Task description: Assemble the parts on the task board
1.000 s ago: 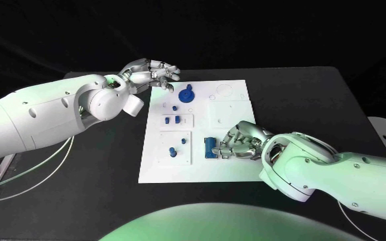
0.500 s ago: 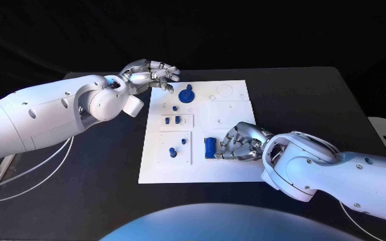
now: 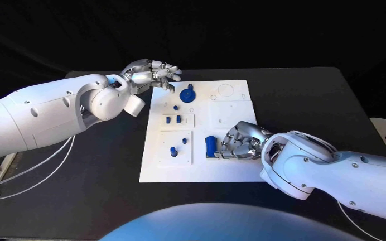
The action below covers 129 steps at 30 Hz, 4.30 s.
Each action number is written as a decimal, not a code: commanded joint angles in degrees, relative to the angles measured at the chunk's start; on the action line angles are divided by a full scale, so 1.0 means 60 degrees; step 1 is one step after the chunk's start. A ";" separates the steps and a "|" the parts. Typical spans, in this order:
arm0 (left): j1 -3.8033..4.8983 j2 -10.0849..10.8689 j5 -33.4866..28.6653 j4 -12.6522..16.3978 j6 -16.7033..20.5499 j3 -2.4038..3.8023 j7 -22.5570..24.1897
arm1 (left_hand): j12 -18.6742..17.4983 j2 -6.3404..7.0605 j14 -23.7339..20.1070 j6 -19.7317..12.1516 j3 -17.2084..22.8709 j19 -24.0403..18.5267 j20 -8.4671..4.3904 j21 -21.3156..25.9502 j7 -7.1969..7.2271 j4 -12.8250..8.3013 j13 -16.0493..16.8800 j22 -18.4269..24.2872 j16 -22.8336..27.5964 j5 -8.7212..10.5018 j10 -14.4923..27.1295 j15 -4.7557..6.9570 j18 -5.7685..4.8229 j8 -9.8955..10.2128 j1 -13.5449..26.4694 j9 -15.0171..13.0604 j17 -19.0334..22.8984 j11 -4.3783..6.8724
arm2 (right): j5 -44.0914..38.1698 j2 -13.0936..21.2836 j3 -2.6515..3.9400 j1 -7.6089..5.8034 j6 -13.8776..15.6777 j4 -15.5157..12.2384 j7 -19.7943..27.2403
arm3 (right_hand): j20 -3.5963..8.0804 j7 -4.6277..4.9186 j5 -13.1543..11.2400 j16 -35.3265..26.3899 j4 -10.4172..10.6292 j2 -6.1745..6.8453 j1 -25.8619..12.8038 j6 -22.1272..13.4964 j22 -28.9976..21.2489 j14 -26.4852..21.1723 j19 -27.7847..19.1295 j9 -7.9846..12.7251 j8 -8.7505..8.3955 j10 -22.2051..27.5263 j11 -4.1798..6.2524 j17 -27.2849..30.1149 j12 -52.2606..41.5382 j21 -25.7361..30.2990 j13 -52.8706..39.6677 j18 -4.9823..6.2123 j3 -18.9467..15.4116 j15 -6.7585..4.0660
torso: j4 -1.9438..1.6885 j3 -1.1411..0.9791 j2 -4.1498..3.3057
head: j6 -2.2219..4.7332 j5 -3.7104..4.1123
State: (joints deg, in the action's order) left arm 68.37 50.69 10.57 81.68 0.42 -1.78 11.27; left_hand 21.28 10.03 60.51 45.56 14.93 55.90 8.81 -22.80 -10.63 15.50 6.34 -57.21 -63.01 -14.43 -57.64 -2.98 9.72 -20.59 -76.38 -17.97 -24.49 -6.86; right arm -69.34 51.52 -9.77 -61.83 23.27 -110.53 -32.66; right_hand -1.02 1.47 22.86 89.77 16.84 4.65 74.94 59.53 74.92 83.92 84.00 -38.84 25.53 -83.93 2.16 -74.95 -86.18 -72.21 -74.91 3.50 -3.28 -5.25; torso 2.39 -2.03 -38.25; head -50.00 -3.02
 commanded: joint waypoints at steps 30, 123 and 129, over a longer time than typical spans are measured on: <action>0.0004 0.0037 0.0012 0.0041 -0.0126 -0.0021 0.0013 | -0.0034 -0.0131 -0.0074 -0.0056 -0.0071 -0.0016 0.0084 0.0047 0.0020 0.0014 0.0025 0.0014 -0.0062 -0.0035 0.0053 -0.0028 0.0095 0.0037 -0.0040 -0.0022 -0.0010 -0.0010 | 0.0331 0.0446 0.0002 -0.0026 -0.0150 -0.0309 0.0847 | 0.0038 0.0060 -0.0235 0.0038 -0.0013 0.0339 -0.0369 -0.0071 0.1762 0.1013 0.0307 -0.0217 0.0001 -0.0661 0.0002 -0.2509 0.0029 0.0138 -0.1977 -0.0023 -0.0282 -0.0037 | -0.0005 -0.0003 -0.0002 | 0.0000 0.0047; 0.0004 0.0141 0.0008 0.0182 -0.0093 -0.0023 0.0093 | -0.0020 -0.0155 -0.0080 -0.0058 -0.0154 -0.0016 0.0089 0.0045 0.0019 0.0038 0.0059 0.0024 -0.0072 -0.0039 0.0062 -0.0029 0.0098 0.0035 -0.0108 -0.0040 -0.0010 -0.0011 | -0.2140 0.1718 -0.0060 0.0454 0.0158 0.0169 -0.0342 | -0.0110 0.0252 -0.0695 0.0038 -0.0004 0.0285 -0.0238 -0.0152 0.1669 0.1013 0.0210 0.0002 -0.0737 -0.0402 -0.0168 -0.2509 0.0546 0.0556 -0.1606 0.0044 -0.0468 0.0112 | 0.0001 0.0038 0.0006 | 0.0000 0.0369; 0.0004 0.0148 0.0008 0.0187 -0.0132 -0.0023 0.0066 | -0.0019 -0.0160 -0.0081 -0.0058 -0.0166 -0.0016 0.0089 0.0045 0.0018 0.0046 0.0063 0.0026 -0.0073 -0.0035 0.0064 -0.0030 0.0098 0.0035 -0.0110 -0.0043 -0.0010 -0.0012 | -0.2651 0.1485 -0.0061 0.0534 0.0015 0.0290 -0.0531 | -0.0089 0.0199 -0.0793 0.0038 -0.0033 0.0280 0.0083 -0.0070 0.1673 0.1013 0.0216 -0.0023 -0.0713 -0.0408 -0.0125 -0.2509 0.0538 0.0546 -0.1615 0.0042 -0.0431 0.0077 | 0.0001 0.0030 0.0009 | 0.0000 0.0361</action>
State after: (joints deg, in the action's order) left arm 68.37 51.62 10.63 82.63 0.47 -1.96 11.39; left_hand 21.29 9.50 60.31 45.57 14.30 55.79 8.92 -22.80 -10.63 15.80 6.67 -57.15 -63.23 -14.43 -57.65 -3.19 9.72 -20.59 -76.91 -18.14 -24.48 -6.86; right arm -82.02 60.71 -9.89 -59.02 25.92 -109.07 -33.96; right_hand -1.46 2.60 18.40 89.77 16.84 6.46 74.54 58.65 74.90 84.03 84.00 -39.25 21.63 -84.12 1.33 -74.91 -83.07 -69.11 -74.91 3.51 -5.84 -4.70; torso 2.40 -1.80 -38.22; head -50.00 -0.85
